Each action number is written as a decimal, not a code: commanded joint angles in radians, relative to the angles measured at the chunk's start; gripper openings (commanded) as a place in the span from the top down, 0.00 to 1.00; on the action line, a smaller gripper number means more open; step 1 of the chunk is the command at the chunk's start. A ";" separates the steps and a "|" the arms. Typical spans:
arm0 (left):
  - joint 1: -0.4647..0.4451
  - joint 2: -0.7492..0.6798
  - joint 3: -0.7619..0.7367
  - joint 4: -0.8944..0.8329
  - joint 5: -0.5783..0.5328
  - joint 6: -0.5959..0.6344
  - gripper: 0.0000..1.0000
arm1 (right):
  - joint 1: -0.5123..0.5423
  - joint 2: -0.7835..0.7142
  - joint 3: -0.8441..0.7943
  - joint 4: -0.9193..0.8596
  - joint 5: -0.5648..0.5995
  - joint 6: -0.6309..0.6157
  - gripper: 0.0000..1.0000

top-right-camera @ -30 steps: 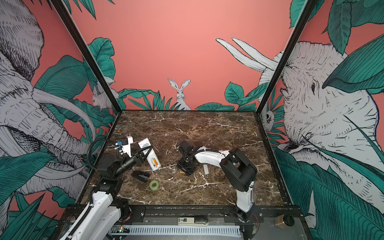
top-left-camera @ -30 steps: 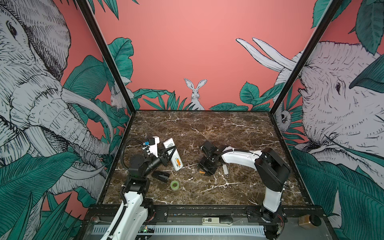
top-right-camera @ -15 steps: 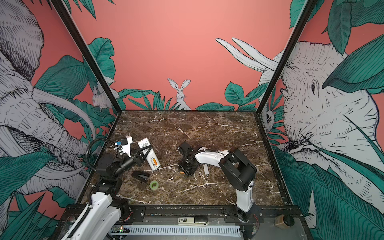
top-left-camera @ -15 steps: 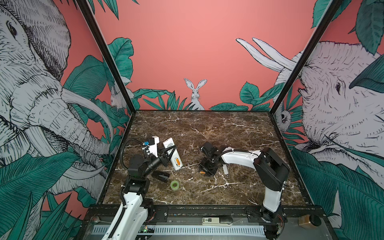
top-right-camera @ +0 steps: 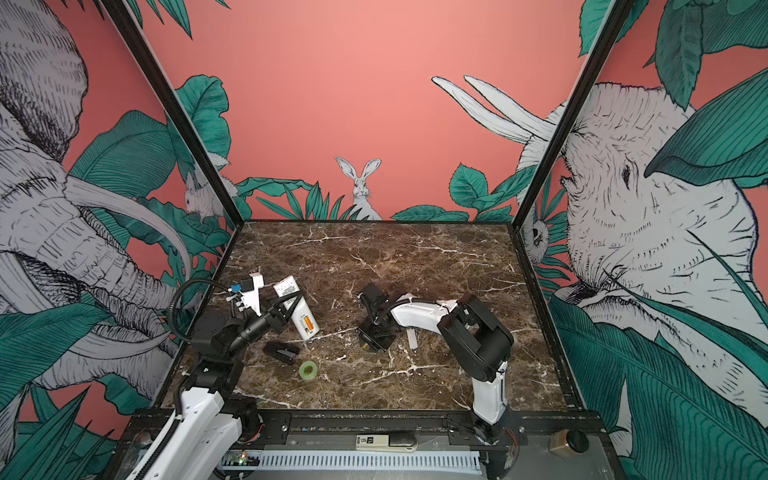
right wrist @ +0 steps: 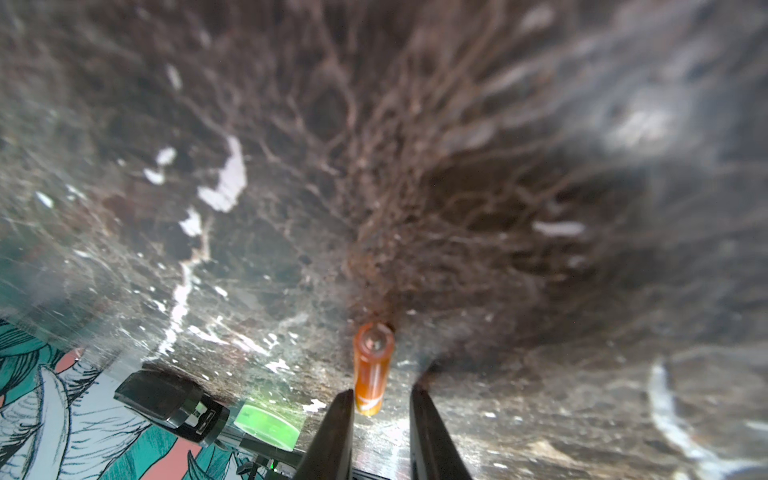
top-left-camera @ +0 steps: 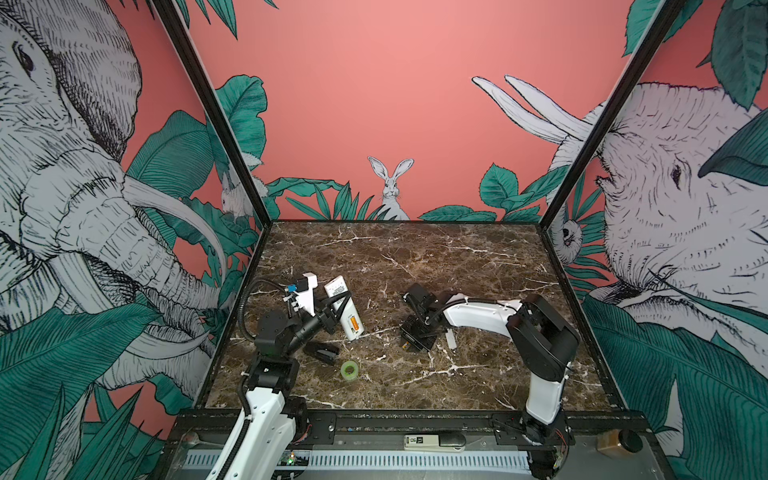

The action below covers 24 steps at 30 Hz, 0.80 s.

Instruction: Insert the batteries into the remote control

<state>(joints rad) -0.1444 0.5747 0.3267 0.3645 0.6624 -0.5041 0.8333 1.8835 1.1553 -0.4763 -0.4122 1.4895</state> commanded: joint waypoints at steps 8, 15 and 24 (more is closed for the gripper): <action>-0.002 -0.013 0.038 0.002 -0.003 0.008 1.00 | -0.039 0.043 -0.029 -0.158 0.122 -0.167 0.85; -0.003 -0.014 0.038 0.004 0.008 -0.008 1.00 | -0.083 0.067 0.037 -0.237 0.145 -0.343 0.81; -0.004 0.006 0.040 0.020 0.024 -0.033 1.00 | -0.092 0.103 0.073 -0.290 0.160 -0.484 0.78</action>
<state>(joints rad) -0.1444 0.5797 0.3271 0.3466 0.6659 -0.5182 0.7517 1.9270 1.2488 -0.6628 -0.3721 1.0794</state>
